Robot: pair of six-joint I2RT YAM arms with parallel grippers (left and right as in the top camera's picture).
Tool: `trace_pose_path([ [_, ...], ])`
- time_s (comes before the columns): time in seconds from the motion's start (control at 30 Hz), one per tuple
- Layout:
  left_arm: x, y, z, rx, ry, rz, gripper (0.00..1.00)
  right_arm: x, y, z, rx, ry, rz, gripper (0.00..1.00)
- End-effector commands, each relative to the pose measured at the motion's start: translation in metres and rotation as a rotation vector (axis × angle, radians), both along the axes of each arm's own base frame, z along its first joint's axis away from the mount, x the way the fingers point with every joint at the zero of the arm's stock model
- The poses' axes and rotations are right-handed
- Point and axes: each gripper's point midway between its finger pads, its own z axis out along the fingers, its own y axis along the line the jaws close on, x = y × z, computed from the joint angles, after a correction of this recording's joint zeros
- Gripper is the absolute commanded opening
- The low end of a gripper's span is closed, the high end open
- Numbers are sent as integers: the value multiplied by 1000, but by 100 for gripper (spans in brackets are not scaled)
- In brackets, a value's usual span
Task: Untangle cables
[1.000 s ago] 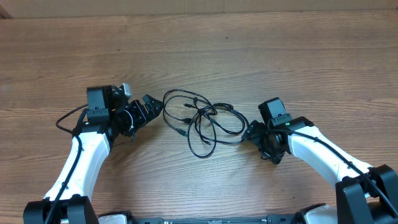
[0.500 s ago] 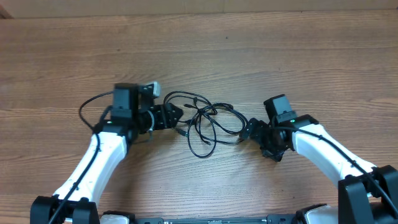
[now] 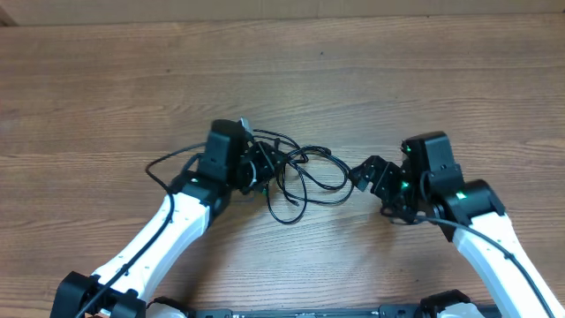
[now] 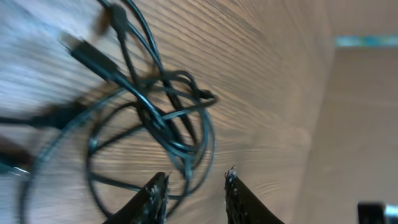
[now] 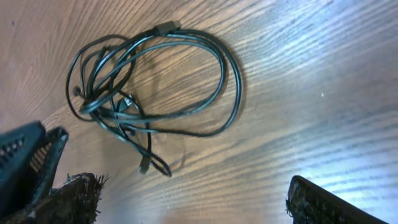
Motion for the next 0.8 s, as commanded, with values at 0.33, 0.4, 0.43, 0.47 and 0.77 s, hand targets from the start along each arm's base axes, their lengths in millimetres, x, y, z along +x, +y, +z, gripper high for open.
trace_pose_path([
  [0.33,29,-15,-46,-128,207,295,18,-9,-3,14,0,-15,1,94],
  [0.4,29,-20,-47,-146,210,274,4,-9,-3,13,0,-14,1,94],
  [0.43,29,-22,-47,-155,213,263,4,-9,-3,13,0,-14,1,94],
  [0.47,29,-22,-48,-154,214,263,4,-9,-3,13,0,-14,1,94],
  [0.77,32,-30,-19,-287,196,160,4,-21,19,12,92,42,21,76],
])
